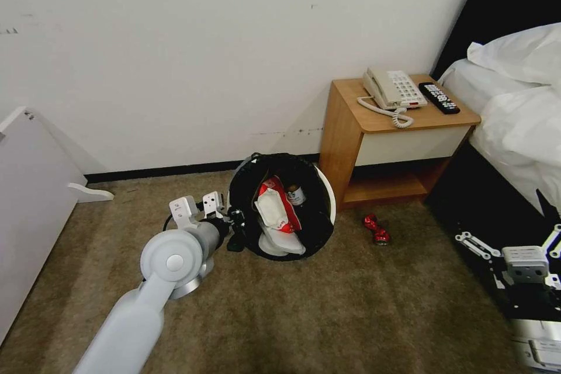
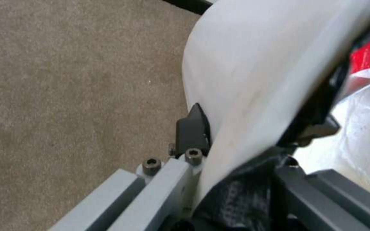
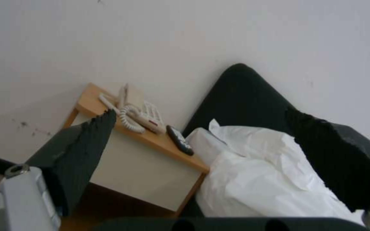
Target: Pick up the trash bin, then pick up the garbage from the floor and place it into the trash bin.
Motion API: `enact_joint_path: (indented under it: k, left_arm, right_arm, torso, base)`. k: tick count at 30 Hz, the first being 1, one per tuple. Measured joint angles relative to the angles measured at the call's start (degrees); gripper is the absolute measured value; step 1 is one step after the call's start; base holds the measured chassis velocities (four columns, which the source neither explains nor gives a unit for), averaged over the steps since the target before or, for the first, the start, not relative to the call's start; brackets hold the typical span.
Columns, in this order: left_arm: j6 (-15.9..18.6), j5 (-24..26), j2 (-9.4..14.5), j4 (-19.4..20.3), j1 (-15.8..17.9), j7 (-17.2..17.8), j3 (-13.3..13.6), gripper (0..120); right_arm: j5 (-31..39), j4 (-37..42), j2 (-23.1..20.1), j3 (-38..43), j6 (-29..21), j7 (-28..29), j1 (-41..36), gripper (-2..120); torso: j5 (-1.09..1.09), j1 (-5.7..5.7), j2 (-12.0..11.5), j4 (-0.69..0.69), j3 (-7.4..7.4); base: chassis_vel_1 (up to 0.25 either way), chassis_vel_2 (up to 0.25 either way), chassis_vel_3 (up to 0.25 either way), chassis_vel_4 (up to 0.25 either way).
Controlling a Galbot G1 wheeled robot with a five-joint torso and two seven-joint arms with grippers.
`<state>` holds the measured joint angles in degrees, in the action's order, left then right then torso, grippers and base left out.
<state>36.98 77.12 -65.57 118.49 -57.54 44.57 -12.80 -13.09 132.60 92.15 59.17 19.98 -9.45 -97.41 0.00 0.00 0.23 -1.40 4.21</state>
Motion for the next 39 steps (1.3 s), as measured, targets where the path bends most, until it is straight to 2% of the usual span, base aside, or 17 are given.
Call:
enact_joint_path:
  k: [9,25,39]
  left_arm:
    - [-0.16,-0.03,-0.32,-0.67,-0.09,0.06,-0.36,0]
    - [-0.22,-0.26,-0.74,-1.07,-0.12,0.15,-0.71,0]
    - [-0.34,-0.94,-0.72,-0.52,-0.99,0.27,-1.23,0]
  right_arm:
    - [0.03,0.14,-0.01,-0.21,-2.20,-0.48,0.24,100]
    - [1.19,-0.11,-0.01,-0.33,-2.51,-0.44,0.55,100]
    - [1.74,-0.58,-0.01,-0.77,-2.55,-0.36,0.69,100]
  torso:
    - [0.00,0.00,0.00,0.00,0.00]
    - [0.00,0.00,0.00,0.00,-0.01]
    - [0.01,0.00,0.00,0.00,0.00]
  base:
    - [0.000,0.000,0.000,0.000]
    - [-0.017,0.008,0.009,-0.010]
    - [-0.151,0.130,0.154,-0.129]
